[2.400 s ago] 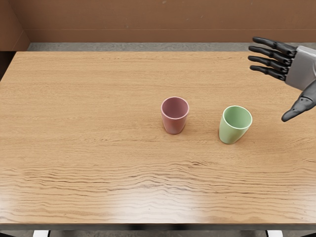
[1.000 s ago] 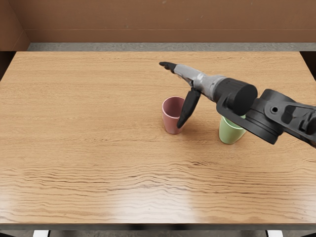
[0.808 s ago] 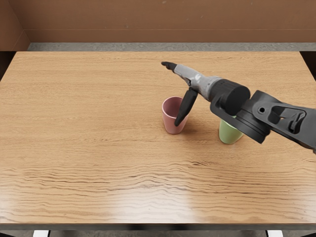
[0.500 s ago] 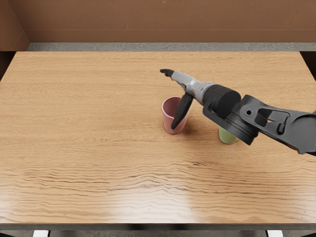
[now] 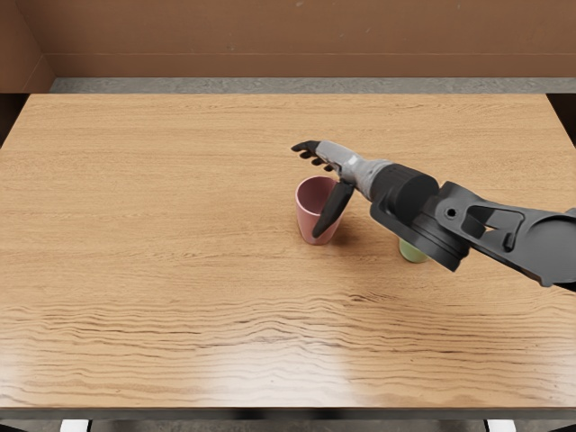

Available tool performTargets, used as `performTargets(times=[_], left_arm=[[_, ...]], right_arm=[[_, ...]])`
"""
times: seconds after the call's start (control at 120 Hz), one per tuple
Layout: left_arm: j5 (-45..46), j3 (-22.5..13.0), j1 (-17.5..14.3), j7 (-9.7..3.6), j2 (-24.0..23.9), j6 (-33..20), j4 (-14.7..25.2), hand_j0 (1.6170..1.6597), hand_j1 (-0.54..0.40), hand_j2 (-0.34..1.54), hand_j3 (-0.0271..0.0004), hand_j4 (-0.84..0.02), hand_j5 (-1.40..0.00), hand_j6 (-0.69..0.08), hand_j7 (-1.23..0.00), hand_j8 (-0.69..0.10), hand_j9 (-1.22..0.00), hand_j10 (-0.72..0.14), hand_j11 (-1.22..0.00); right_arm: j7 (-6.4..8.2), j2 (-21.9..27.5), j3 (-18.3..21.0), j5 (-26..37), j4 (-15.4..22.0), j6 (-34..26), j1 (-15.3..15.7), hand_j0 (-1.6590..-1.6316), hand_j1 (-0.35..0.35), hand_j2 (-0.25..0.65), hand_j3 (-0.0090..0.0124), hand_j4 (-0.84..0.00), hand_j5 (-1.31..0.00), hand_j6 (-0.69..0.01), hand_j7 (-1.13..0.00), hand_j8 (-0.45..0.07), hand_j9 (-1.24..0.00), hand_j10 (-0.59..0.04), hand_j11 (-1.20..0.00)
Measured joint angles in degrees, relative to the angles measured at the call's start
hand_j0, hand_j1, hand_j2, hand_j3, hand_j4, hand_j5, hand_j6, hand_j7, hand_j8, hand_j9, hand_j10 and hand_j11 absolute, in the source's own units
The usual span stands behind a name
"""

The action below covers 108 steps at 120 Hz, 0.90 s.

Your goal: Pick up cup and place in cup with right hand

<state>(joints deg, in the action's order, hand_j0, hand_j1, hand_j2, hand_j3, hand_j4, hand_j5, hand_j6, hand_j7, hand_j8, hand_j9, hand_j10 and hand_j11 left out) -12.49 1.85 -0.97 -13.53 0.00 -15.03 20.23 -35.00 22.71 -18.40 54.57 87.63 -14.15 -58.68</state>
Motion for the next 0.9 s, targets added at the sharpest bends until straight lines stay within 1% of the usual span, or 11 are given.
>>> performTargets(times=[0.133, 0.358, 0.567, 0.9], left_arm=[[0.00, 0.00, 0.00, 0.00, 0.00, 0.00, -0.01, 1.6581, 0.349, 0.00, 0.0000, 0.000, 0.00, 0.000, 0.00, 0.000, 0.00, 0.000, 0.00], [0.00, 0.00, 0.00, 0.00, 0.00, 0.00, -0.01, 1.6581, 0.349, 0.00, 0.0000, 0.000, 0.00, 0.000, 0.00, 0.000, 0.00, 0.000, 0.00], [0.00, 0.00, 0.00, 0.00, 0.00, 0.00, -0.01, 1.6581, 0.349, 0.00, 0.0000, 0.000, 0.00, 0.000, 0.00, 0.000, 0.00, 0.000, 0.00], [0.00, 0.00, 0.00, 0.00, 0.00, 0.00, -0.01, 1.6581, 0.349, 0.00, 0.0000, 0.000, 0.00, 0.000, 0.00, 0.000, 0.00, 0.000, 0.00]], right_arm=[[0.00, 0.22, 0.07, 0.00, -0.04, 0.00, 0.41, -1.6581, -0.168, -0.029, 0.0000, -0.153, -0.20, -0.154, -0.20, -0.153, -0.20, -0.152, -0.20], [0.00, 0.31, 0.11, 0.00, -0.05, 0.05, 0.79, -1.6581, -0.111, -0.038, 0.0000, -0.200, -0.26, -0.201, -0.26, -0.200, -0.26, -0.200, -0.26], [0.00, 0.40, 0.17, 0.00, -0.08, 0.10, 1.27, -1.6581, -0.077, -0.044, 0.0000, -0.229, -0.30, -0.230, -0.30, -0.229, -0.30, -0.229, -0.30], [0.00, 0.84, 0.46, -0.14, -0.02, 0.39, 0.94, -1.6581, -0.023, -0.053, 0.0000, -0.274, -0.35, -0.275, -0.35, -0.274, -0.35, -0.273, -0.35]])
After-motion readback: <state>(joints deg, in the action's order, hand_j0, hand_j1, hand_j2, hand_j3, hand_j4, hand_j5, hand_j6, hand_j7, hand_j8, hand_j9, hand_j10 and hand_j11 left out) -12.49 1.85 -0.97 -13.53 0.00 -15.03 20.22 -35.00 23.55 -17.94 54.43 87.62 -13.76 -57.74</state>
